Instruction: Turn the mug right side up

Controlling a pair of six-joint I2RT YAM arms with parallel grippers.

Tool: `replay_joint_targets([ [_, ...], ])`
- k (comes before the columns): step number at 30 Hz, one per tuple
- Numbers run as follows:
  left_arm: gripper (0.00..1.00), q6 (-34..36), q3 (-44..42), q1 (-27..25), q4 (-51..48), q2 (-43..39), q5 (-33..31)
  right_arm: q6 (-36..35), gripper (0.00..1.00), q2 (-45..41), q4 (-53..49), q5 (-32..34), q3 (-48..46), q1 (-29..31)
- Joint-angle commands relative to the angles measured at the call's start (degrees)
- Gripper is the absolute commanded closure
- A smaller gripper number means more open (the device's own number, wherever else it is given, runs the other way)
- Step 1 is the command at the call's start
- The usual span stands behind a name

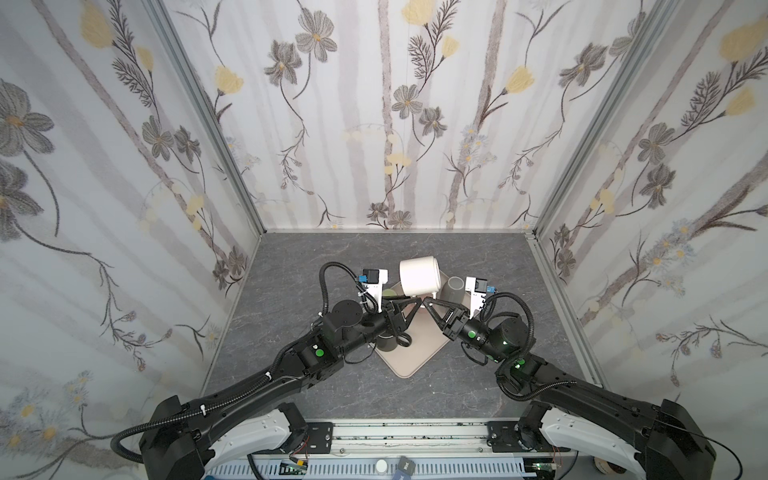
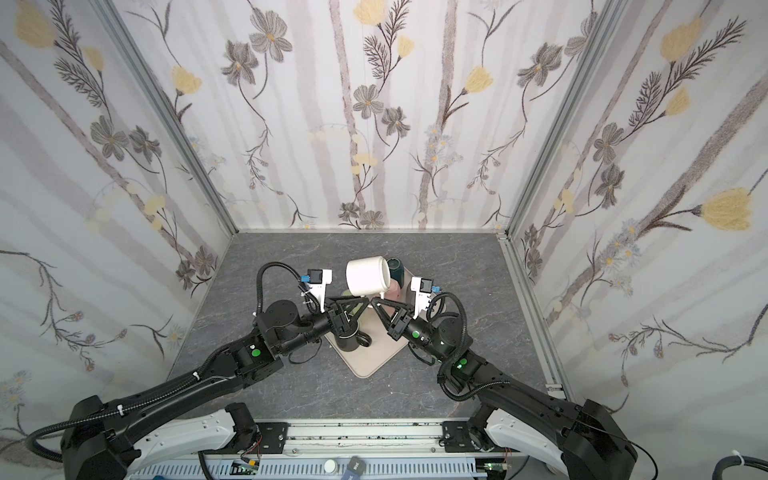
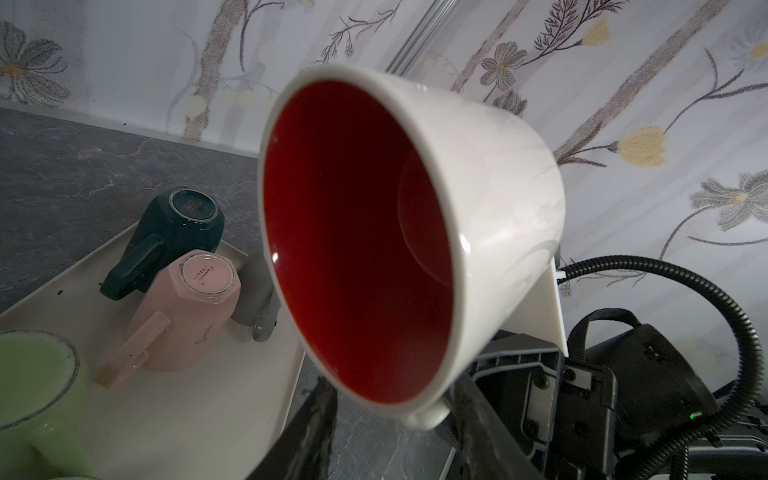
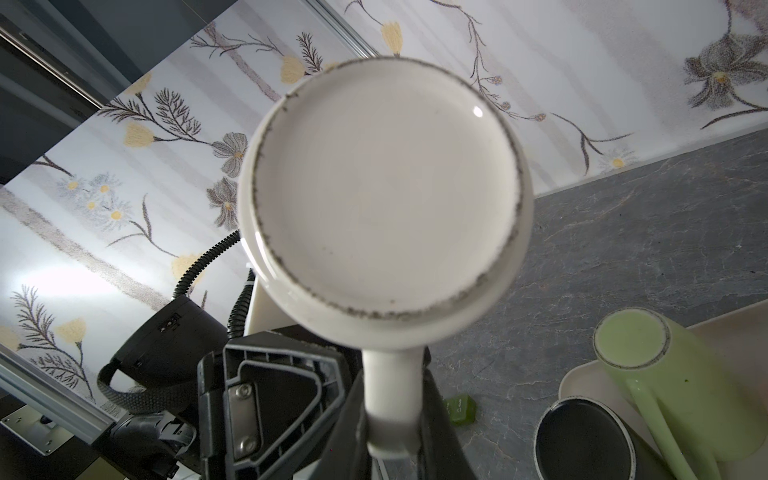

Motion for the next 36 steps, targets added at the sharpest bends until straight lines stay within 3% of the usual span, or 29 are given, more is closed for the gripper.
replay_joint_targets([
  [1, 0.55, -0.8, -0.2, 0.0, 5.0, 0.1, 0.6, 0.2, 1.0, 0.1, 6.7, -0.3, 0.1, 0.3],
  [22, 0.58, -1.8, -0.2, 0.0, 10.8, 1.4, 3.3, 0.3, 1.0, 3.2, 7.3, -1.2, 2.0, 0.5],
  [36, 0.63, -0.3, -0.8, 0.0, 13.3, 1.5, 1.7, 1.8, 1.0, 5.3, 11.0, -2.4, 1.7, 0.5],
])
